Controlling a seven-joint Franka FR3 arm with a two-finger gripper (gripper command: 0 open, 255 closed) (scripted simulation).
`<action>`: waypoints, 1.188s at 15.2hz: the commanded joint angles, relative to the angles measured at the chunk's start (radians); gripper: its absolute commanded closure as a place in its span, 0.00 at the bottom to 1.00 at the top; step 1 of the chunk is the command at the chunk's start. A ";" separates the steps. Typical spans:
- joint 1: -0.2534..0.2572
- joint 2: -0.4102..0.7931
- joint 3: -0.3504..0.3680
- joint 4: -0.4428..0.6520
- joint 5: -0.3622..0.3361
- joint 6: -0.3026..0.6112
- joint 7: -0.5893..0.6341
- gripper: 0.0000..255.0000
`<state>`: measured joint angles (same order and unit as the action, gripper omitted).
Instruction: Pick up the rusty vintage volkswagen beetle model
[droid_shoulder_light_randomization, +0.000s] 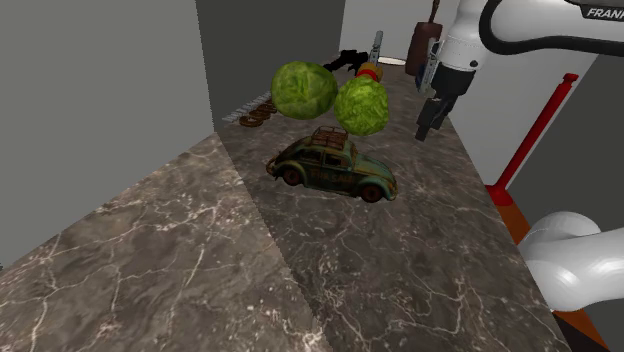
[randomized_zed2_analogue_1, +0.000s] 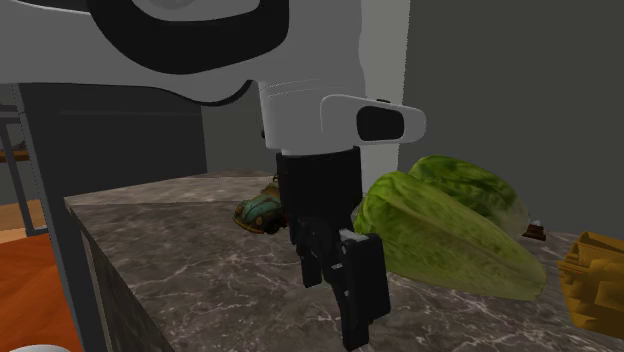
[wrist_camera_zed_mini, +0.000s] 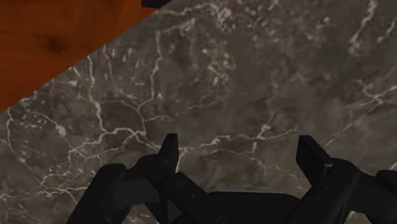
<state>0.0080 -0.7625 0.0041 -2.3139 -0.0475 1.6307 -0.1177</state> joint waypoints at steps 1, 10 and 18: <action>0.000 0.000 0.000 0.000 0.000 0.000 0.000 0.00; 0.091 0.112 0.128 0.150 0.123 -0.024 0.091 0.00; 0.153 0.240 0.238 0.330 0.201 -0.045 0.173 0.00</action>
<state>0.1507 -0.5294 0.2246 -1.9992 0.1414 1.5885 0.0398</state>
